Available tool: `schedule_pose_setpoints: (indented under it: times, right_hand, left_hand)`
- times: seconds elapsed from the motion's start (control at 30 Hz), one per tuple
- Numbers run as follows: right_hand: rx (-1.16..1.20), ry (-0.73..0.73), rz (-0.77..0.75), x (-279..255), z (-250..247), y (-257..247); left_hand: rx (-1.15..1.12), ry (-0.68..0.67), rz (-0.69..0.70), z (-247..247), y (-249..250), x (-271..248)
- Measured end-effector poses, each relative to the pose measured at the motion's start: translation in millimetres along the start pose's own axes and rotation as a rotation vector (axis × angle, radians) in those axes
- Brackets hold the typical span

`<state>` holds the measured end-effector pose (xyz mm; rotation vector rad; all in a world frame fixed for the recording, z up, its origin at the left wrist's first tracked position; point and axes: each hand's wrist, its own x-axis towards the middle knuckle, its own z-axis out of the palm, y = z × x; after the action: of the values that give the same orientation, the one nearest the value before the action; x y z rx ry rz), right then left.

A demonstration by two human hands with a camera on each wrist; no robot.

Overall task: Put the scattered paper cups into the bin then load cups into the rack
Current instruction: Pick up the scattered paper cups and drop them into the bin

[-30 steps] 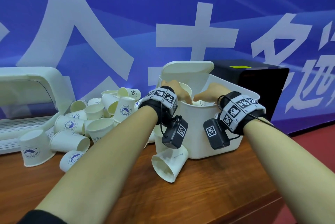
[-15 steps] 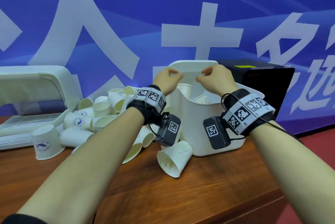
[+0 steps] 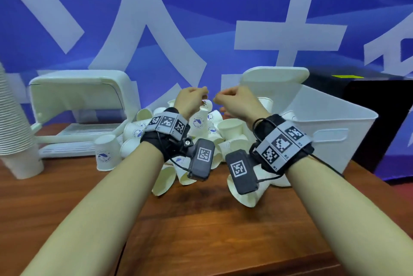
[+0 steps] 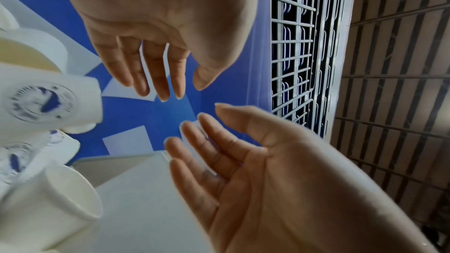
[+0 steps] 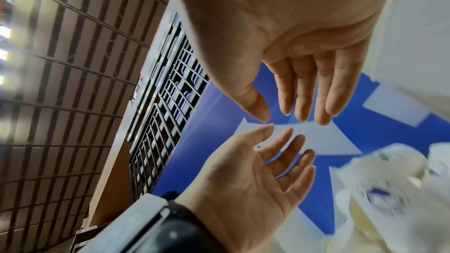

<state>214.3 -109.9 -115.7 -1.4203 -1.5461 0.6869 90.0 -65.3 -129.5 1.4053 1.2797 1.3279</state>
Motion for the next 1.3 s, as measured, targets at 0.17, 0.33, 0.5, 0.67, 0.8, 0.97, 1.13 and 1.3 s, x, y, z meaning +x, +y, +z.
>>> schedule_pose_setpoints:
  times: [0.17, 0.33, 0.5, 0.67, 0.8, 0.97, 1.13, 1.3]
  right_hand:
    - [0.033, -0.071, 0.082, -7.5, 45.3, 26.3]
    - [0.058, -0.089, 0.096, -12.6, 75.8, 47.9]
    - [0.049, -0.079, 0.150, -17.7, 94.3, 61.4]
    - [-0.025, -0.037, 0.170, -18.9, 113.3, 74.5]
    - [-0.008, -0.046, 0.164, -19.5, 119.7, 76.7]
    - [-0.049, -0.098, 0.157, -17.5, 117.4, 75.9]
    - [-0.136, -0.135, 0.130, -21.1, 118.4, 76.5]
    - [-0.293, -0.191, 0.106, -19.9, 124.6, 73.7]
  left_hand:
    - [0.003, 0.058, -0.091, -39.3, -41.4, -11.1]
    - [0.024, 0.136, -0.141, -67.3, -76.1, -23.1]
    - [-0.027, 0.132, -0.086, -82.1, -89.4, -39.8]
    - [-0.018, 0.118, 0.011, -90.9, -94.6, -47.1]
    - [0.008, -0.040, 0.029, -98.0, -98.1, -51.7]
    - [0.209, -0.179, 0.048, -110.3, -107.7, -50.7]
    - [0.304, -0.186, 0.069, -117.5, -110.1, -50.5]
    - [0.557, -0.370, -0.042, -127.5, -109.5, -46.4]
